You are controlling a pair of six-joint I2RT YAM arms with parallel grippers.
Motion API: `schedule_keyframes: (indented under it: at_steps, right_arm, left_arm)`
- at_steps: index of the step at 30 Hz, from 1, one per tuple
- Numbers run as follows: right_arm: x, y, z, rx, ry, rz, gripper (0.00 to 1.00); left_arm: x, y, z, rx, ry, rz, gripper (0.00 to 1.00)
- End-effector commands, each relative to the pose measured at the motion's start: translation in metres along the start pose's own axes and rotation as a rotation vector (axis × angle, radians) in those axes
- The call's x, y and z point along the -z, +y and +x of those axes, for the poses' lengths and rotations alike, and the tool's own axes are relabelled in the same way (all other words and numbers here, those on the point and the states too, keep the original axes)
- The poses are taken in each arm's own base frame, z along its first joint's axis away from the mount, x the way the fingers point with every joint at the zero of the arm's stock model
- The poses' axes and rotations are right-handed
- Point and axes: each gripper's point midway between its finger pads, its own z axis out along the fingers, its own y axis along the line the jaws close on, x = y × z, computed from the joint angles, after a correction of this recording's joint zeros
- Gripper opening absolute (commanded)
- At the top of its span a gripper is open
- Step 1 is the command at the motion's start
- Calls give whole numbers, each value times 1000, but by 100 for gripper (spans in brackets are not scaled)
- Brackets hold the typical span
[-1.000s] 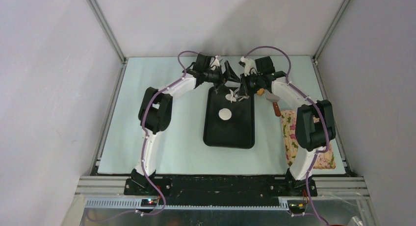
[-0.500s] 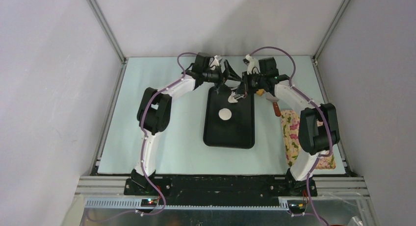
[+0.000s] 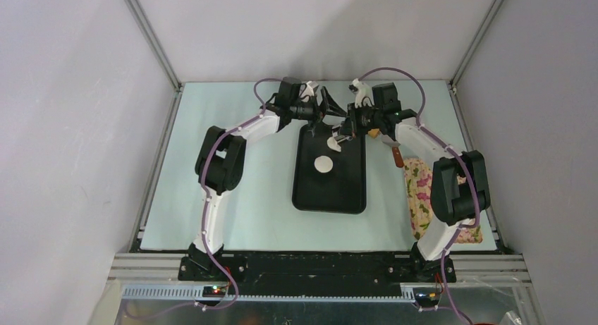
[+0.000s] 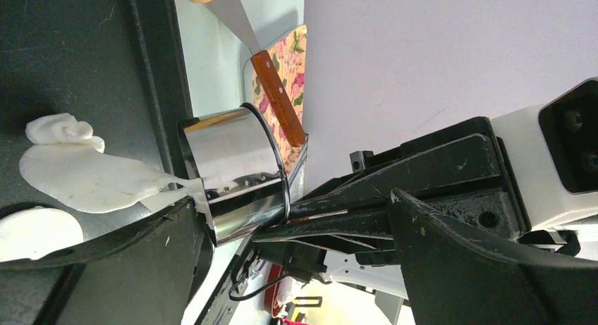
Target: Roll out the dumpling wrappers from the dough
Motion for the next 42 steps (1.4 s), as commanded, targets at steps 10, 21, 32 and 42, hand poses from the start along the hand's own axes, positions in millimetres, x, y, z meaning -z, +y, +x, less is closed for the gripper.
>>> schedule_keyframes:
  at_steps: [10, 21, 32, 42]
  right_arm:
    - [-9, 9, 16, 163, 77, -3, 0]
    - [23, 15, -7, 335, 19, 40, 0]
    - [39, 46, 7, 561, 119, -93, 0]
    - [22, 24, 40, 586, 258, -105, 0]
  left_arm:
    - [10, -67, 40, -102, 96, 125, 99]
    - [20, -72, 28, -93, 65, 163, 100]
    - [16, -61, 30, -72, 66, 145, 100]
    - [23, -72, 31, -92, 64, 164, 100]
